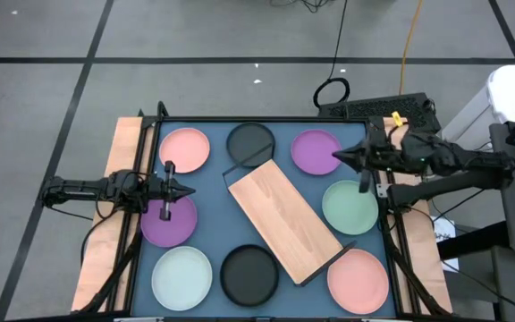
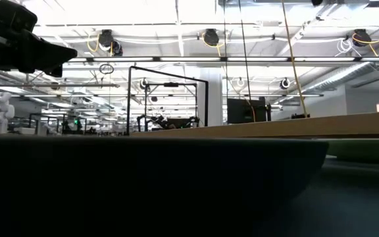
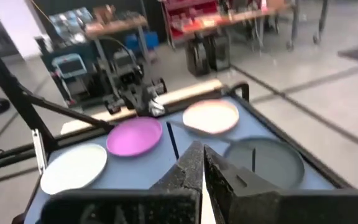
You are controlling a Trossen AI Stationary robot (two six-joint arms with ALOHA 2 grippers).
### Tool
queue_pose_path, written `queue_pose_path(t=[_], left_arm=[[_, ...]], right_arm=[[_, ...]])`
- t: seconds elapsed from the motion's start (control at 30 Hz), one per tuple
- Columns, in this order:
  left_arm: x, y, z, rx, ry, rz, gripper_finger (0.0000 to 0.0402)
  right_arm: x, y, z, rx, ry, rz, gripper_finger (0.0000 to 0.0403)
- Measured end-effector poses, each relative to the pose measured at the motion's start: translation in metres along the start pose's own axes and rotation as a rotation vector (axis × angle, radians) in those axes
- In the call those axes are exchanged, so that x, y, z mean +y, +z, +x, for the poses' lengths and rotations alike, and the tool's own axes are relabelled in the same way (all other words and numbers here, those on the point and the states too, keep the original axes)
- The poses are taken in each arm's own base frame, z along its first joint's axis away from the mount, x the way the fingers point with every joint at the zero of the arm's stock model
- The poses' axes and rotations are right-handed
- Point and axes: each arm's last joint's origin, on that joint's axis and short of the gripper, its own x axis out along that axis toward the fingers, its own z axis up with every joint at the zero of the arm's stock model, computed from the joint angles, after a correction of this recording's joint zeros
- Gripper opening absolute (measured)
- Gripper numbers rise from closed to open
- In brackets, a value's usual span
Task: Place and stack plates onto a shelf
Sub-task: Put the green plate on the shelf
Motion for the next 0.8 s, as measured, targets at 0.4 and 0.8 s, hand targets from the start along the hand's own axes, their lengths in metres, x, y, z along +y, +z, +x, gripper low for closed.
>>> queue_pose_path(t=[0.4,0.8], left_arm=[[0.000,0.000,0.000,0.000,-0.001,0.000,0.0005],[0.000,0.000,0.000,-0.003,-0.001,0.000,0.0005]], right_arm=[[0.002,0.006,0.037,0.330,-0.295,0.343,0.0000],[-0.047,-0.027,0.071,0.832,-0.523,0.461,0.0000]])
